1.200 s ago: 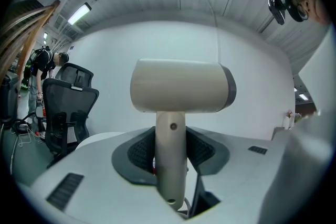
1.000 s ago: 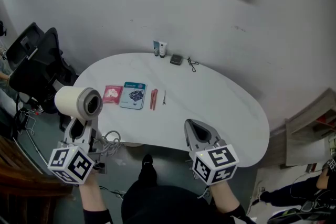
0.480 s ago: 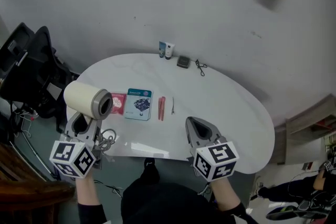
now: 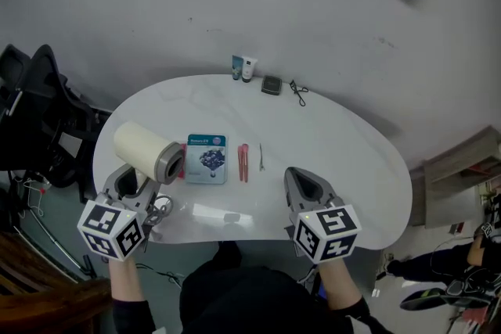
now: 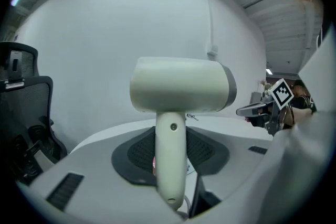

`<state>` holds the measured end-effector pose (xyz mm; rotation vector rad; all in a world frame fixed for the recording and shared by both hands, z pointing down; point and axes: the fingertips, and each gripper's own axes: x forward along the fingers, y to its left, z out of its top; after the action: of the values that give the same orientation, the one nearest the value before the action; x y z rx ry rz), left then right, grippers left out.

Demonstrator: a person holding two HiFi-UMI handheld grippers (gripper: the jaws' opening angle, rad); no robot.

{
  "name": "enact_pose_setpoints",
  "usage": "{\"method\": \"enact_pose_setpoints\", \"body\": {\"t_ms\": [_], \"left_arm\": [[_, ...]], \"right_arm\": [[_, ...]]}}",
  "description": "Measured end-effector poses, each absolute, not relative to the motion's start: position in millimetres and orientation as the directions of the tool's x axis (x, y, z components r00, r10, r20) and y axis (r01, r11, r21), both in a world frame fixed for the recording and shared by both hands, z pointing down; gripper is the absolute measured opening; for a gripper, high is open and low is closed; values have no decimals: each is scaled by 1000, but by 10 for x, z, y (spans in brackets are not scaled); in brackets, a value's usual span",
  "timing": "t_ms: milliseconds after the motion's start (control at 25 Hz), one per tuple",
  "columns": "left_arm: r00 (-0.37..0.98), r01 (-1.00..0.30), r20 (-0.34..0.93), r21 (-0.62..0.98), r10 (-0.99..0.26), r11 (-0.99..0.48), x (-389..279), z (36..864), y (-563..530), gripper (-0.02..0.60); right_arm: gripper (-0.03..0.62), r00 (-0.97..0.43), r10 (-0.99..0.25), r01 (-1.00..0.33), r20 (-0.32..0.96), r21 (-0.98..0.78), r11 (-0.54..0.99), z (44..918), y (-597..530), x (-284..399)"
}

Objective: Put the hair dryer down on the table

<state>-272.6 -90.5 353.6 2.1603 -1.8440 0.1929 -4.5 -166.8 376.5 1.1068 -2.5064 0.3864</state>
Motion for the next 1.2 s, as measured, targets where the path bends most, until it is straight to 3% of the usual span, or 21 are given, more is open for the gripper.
{"method": "enact_pose_setpoints", "body": {"t_ms": [600,1200], "left_arm": [[448,-891,429,145,-784,-430,-2093,3955,-1299,164],[579,-757,573,115,-580,-643,-1335,4519,-1408,164]], "right_arm": [[2,-531,-693,-821,487,-93,563,3906,-1679,37],[2,-423,-739,-894,525,-106,436,4067,-1556,450]]}}
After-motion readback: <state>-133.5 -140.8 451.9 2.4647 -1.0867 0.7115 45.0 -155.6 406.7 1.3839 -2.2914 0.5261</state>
